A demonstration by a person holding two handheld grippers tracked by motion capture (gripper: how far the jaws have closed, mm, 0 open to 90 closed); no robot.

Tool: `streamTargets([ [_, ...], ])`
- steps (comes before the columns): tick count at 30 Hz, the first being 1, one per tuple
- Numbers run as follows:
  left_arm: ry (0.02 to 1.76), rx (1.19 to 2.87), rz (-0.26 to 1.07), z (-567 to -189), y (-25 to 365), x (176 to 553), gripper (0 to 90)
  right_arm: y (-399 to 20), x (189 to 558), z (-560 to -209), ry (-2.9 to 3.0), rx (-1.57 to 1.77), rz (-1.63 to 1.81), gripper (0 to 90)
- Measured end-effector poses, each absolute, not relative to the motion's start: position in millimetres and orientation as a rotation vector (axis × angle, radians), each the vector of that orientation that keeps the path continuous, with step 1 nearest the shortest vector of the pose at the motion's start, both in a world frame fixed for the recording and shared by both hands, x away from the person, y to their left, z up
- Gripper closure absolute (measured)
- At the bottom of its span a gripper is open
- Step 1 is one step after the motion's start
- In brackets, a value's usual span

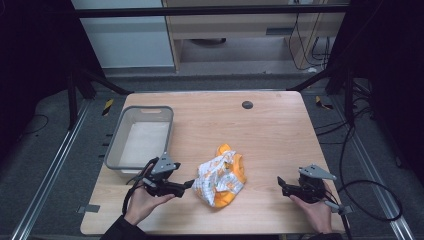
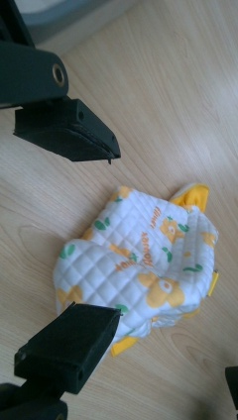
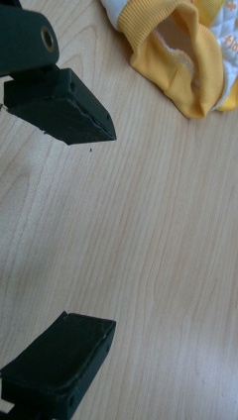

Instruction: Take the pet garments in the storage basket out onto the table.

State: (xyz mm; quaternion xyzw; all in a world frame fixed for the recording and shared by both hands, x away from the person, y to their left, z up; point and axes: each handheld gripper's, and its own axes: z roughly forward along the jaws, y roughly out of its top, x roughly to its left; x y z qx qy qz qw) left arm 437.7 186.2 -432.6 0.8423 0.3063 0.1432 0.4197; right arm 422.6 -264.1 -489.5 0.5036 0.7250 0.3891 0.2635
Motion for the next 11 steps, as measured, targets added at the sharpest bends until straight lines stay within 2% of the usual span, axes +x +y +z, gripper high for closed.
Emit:
streamTargets([
  [11,0.876,2.037,0.388,-449.6,227.7,408.8,25.8,-261.0,417.6,-491.4,1.974,1.338,1.052,11.1],
])
